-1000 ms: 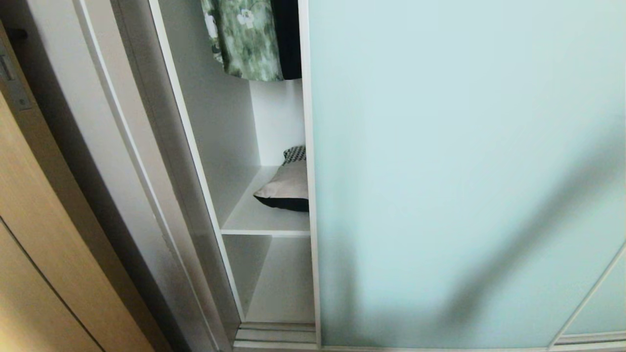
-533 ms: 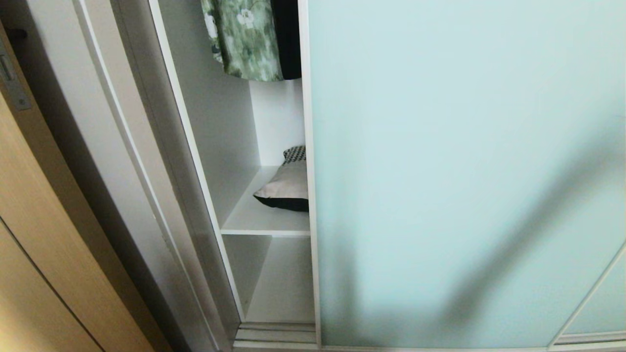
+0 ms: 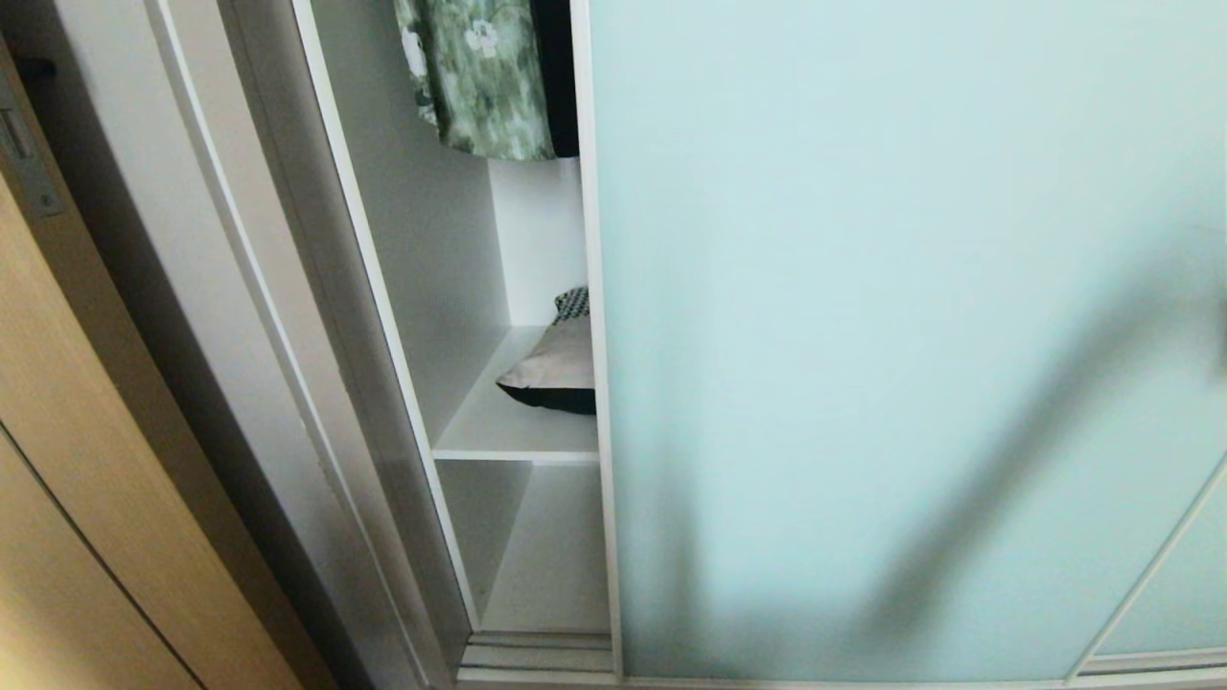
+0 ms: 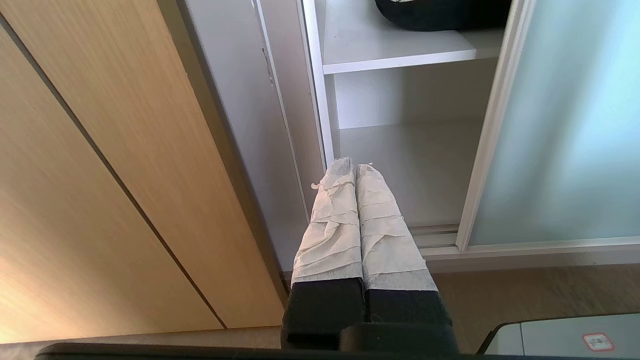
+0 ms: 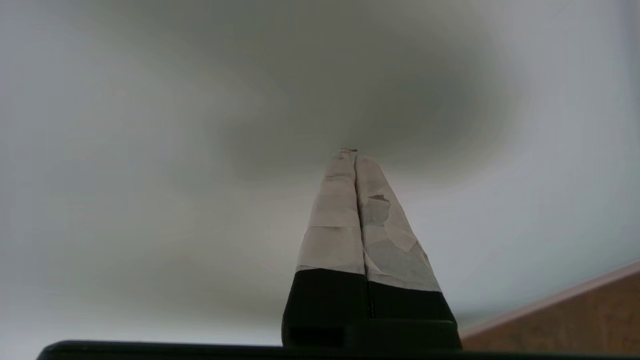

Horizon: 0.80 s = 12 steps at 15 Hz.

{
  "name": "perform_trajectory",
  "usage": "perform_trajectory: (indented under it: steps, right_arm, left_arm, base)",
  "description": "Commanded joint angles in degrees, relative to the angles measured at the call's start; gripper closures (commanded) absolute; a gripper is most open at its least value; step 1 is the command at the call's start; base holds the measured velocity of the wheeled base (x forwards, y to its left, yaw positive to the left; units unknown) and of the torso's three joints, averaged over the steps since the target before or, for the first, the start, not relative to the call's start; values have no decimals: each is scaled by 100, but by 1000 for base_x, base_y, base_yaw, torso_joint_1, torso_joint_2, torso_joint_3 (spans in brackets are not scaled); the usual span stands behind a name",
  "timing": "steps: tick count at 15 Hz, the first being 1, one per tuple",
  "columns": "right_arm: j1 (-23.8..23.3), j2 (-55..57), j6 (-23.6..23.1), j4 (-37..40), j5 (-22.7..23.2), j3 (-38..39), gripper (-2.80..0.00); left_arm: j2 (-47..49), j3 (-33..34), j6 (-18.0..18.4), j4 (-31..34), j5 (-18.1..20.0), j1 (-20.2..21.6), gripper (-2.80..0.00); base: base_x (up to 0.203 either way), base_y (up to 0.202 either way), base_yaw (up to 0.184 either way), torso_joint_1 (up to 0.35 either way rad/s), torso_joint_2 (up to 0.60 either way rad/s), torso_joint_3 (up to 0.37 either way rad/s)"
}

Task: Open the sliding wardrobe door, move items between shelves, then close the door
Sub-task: Close the door

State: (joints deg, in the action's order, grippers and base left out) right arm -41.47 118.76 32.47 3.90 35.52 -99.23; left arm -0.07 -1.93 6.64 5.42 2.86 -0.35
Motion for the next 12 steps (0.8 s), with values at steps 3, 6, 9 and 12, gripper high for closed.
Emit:
perform_trajectory:
  steps: [3, 6, 9, 12]
  right_arm:
    - [108, -783, 14, -9, 151, 576, 0]
    - [289, -1298, 17, -18, 187, 1054, 0]
    - [386, -1842, 17, -36, 353, 1606, 0]
    - [497, -2338, 32, -57, 487, 2081, 0]
  left_arm:
    - [7, -1, 4, 2, 4, 0, 0]
    - [7, -1, 4, 2, 4, 0, 0]
    - [7, -1, 4, 2, 4, 0, 0]
    - [7, -1, 4, 2, 4, 0, 0]
  base:
    - [0, 0, 0, 0, 0, 0]
    - [0, 0, 0, 0, 0, 0]
    - [0, 0, 0, 0, 0, 0]
    - [0, 0, 0, 0, 0, 0]
